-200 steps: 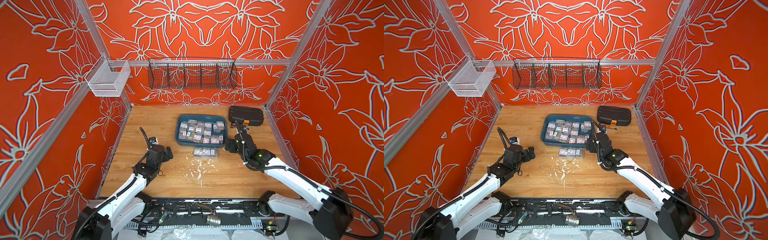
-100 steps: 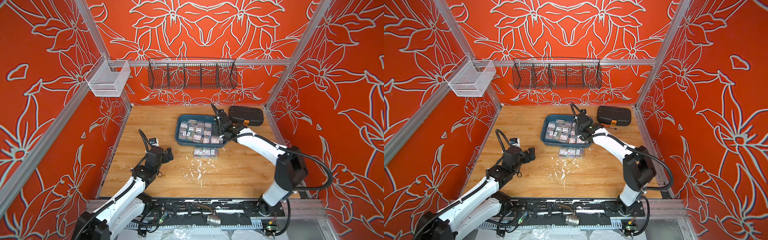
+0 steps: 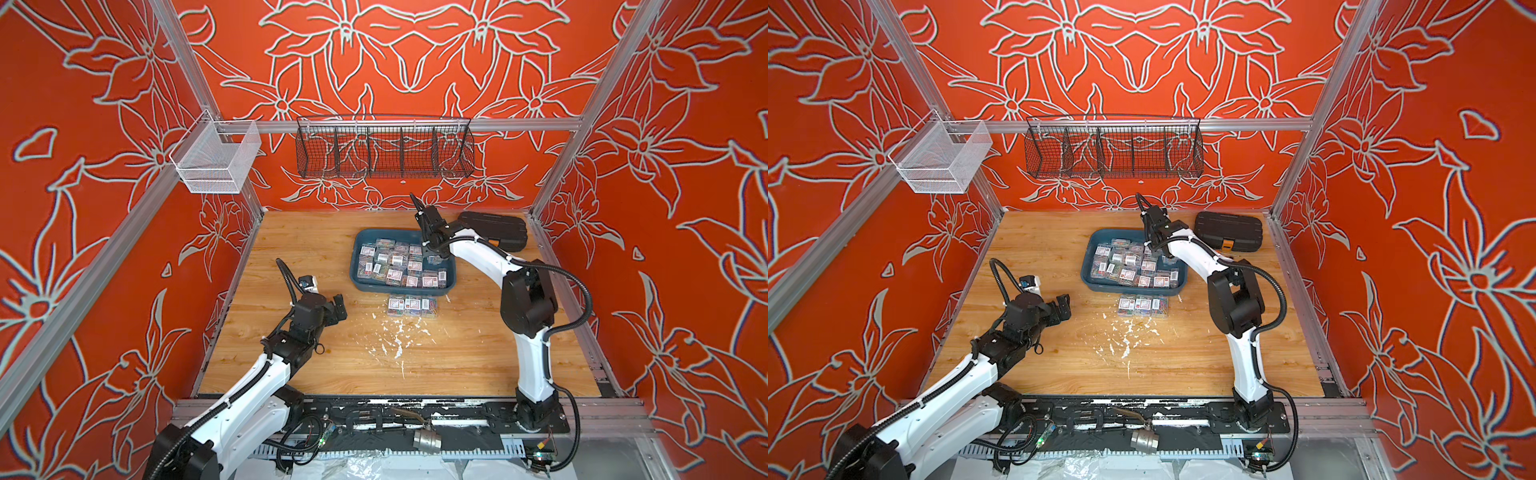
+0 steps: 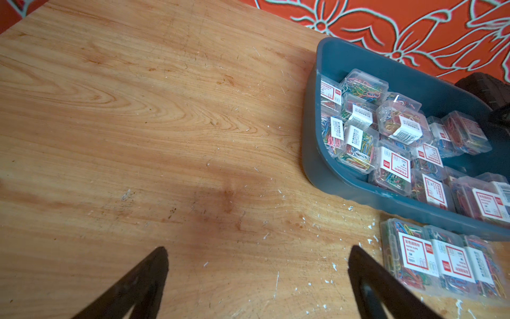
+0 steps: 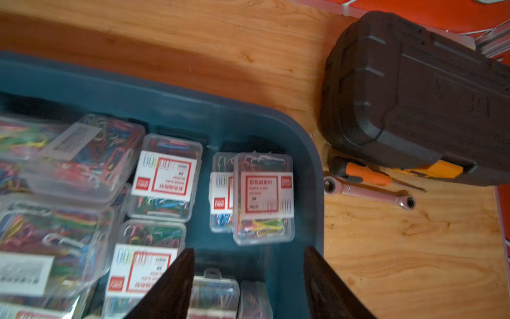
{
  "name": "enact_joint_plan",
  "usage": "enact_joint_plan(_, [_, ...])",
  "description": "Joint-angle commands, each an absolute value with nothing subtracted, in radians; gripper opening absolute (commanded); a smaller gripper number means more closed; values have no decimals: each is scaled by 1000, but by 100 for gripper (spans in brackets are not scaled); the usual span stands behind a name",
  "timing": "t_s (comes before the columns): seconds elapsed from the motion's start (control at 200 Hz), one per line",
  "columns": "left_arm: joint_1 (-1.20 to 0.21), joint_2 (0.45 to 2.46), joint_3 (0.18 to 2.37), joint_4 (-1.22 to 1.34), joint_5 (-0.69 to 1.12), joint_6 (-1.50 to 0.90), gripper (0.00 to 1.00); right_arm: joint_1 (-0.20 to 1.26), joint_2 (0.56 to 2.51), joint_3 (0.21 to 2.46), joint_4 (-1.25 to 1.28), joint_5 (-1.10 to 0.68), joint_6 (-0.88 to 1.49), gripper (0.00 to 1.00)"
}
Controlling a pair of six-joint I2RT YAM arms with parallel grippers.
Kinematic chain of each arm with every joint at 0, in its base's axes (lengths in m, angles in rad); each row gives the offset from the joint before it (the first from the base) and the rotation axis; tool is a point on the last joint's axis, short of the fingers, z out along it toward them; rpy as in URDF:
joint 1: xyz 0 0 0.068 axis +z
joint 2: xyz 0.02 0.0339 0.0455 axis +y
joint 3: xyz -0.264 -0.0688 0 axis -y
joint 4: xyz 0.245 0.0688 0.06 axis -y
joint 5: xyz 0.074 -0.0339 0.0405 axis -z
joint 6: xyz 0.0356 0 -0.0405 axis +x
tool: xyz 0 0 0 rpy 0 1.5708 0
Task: Take the paper clips out of the storage box
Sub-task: Pick up the boxed paper clips from the storage box.
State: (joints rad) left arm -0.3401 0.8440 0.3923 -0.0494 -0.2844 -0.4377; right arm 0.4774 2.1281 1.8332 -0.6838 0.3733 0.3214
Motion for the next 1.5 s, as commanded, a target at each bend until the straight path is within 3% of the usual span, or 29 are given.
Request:
enact_joint_plan(0.0, [-337, 836, 380, -31, -277, -430, 99, 458, 2211, 1918, -761, 371, 293, 64])
enact_joint_plan(0.265, [-337, 836, 381, -35, -283, -434, 99, 421, 2347, 2059, -843, 358, 300, 63])
enact_joint_plan(0.746, [-337, 844, 384, -37, -290, -443, 99, 410, 2370, 2010, -797, 212, 373, 68])
enact_joint_plan(1.236, [-337, 849, 386, -40, -298, -447, 98, 394, 2329, 1974, -759, 196, 403, 52])
enact_joint_plan(1.496, [-337, 863, 396, -49, -304, -450, 98, 393, 2166, 1847, -712, 173, 405, 48])
